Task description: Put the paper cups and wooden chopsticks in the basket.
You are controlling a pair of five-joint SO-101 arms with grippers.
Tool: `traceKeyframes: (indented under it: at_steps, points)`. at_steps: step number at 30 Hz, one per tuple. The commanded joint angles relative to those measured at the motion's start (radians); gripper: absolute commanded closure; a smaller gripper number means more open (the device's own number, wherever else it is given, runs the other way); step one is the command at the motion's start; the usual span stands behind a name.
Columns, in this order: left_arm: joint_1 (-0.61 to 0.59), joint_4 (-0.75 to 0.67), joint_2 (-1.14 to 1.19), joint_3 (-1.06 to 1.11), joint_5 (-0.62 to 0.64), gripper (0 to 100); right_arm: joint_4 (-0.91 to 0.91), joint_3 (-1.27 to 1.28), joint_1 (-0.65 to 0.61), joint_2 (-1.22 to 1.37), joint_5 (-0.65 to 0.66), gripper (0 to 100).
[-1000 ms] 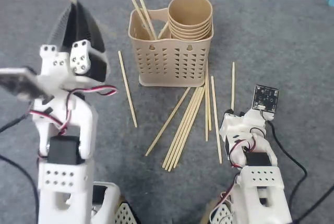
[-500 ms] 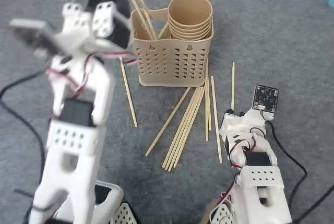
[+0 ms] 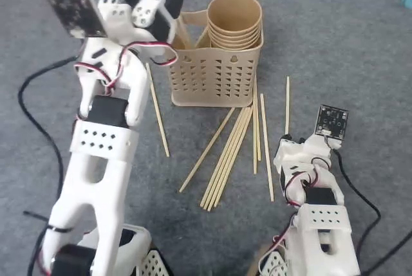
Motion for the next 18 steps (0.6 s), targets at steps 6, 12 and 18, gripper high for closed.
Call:
traceKeyframes:
  at_steps: [6,12,18]
  points:
    - [-0.199,-0.005,-0.058,-0.035,0.000,84,-0.030,-0.003,0.007,-0.033,0.014,87.9]
    - [-0.296,0.273,-0.242,0.015,0.000,87,-0.027,-0.006,0.012,-0.033,0.014,88.3]
    - [-0.399,0.663,-0.387,0.140,-0.003,87,-0.019,-0.011,0.013,-0.033,0.014,88.3]
